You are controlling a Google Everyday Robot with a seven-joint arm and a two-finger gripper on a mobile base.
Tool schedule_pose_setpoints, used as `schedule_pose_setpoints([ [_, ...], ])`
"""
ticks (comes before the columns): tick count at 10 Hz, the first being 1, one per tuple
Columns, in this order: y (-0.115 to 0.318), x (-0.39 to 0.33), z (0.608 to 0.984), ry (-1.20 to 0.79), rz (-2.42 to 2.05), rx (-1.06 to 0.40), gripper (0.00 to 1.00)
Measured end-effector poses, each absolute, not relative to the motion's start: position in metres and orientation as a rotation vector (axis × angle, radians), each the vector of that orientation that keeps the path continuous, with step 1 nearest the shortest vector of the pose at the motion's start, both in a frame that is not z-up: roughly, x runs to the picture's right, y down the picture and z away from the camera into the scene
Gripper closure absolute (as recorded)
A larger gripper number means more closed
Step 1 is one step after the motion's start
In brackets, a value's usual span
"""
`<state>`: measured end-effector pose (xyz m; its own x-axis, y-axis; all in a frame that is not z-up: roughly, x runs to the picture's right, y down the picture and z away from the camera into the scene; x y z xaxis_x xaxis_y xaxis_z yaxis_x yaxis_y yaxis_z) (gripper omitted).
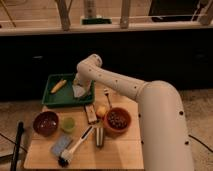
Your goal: Place pepper in tray
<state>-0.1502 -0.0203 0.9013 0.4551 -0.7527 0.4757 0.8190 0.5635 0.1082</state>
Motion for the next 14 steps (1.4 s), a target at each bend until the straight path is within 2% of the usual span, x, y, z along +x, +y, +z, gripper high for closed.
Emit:
schedule_pose_setpoints([
  [14,-0.0141,-0.1457,0.899,-0.523,-0.966,-0.142,0.2],
])
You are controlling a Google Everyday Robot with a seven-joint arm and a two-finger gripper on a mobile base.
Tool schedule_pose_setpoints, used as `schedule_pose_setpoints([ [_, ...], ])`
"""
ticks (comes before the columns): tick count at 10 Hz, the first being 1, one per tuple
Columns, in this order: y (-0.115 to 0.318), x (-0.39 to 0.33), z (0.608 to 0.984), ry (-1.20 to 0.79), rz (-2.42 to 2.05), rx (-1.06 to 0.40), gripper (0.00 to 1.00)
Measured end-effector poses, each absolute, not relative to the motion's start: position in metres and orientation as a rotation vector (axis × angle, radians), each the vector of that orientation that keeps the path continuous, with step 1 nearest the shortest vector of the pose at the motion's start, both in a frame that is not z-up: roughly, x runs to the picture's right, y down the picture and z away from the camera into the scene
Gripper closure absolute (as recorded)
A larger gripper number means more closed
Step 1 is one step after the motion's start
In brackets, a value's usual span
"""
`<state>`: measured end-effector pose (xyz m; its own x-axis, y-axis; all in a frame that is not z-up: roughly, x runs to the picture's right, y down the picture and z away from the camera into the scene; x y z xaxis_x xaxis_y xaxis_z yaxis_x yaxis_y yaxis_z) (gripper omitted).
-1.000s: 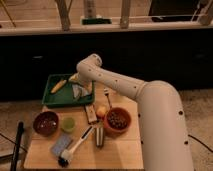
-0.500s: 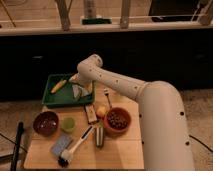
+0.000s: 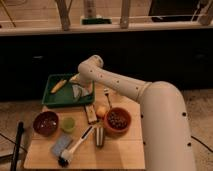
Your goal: Place pepper in tray
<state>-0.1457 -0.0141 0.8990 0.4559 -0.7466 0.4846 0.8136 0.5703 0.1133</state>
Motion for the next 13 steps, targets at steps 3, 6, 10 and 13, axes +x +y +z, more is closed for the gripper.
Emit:
schedule_pose_setpoints([
  [3,-0.015,-0.145,0.898,-0.528,-0.968,-0.143,0.2],
  [6,-0.016,-0.141,0.898,-0.531,-0.966,-0.139,0.2],
  [10,-0.017,-0.134,0.898,-0.529,-0.959,-0.124,0.2],
  [13,-0.017,-0.137,0.897,-0.532,-0.961,-0.123,0.2],
])
